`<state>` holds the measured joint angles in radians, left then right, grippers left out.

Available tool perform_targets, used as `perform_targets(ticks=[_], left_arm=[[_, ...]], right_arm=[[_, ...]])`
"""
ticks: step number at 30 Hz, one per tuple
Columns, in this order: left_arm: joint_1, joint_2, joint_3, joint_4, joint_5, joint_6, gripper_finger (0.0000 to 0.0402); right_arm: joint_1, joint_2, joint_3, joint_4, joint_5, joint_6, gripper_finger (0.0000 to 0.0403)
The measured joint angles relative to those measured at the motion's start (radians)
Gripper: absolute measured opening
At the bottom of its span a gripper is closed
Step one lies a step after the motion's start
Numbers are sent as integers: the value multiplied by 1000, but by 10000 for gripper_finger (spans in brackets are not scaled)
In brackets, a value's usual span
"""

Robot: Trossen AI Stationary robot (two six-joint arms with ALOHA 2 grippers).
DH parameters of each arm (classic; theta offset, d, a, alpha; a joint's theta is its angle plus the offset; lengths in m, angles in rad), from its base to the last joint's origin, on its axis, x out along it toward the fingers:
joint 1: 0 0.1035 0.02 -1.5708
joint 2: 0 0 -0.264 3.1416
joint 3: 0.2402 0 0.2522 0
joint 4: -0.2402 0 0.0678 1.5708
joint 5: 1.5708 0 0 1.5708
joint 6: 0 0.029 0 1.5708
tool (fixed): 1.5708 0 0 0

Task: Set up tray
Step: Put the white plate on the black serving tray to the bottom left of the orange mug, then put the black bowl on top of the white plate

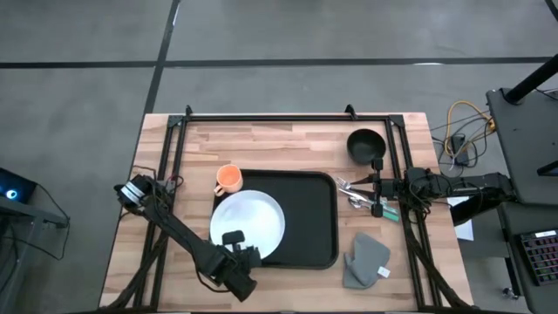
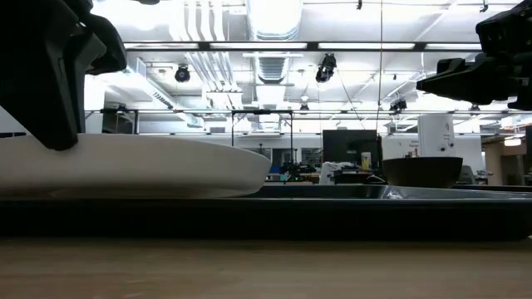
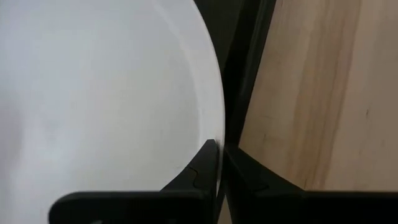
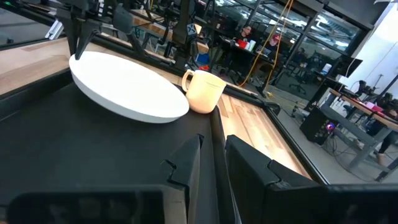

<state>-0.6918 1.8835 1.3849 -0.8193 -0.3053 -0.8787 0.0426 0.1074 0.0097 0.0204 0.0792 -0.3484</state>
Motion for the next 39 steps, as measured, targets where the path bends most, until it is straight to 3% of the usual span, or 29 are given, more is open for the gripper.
perform_targets(ticks=[11, 23, 27, 33, 39], left_arm=[[8, 0, 0, 1, 70, -6, 21], [10, 0, 0, -30, 71, -2, 97], [10, -1, 0, -35, 69, 26, 101], [12, -4, 0, -38, 68, 202, 102], [13, -5, 0, -6, 63, 188, 102]], right_arm=[[0, 0, 0, 0, 0, 0, 68], [0, 0, 0, 0, 0, 0, 68], [0, 0, 0, 0, 0, 0, 68], [0, 0, 0, 0, 0, 0, 68], [0, 0, 0, 0, 0, 0, 68]])
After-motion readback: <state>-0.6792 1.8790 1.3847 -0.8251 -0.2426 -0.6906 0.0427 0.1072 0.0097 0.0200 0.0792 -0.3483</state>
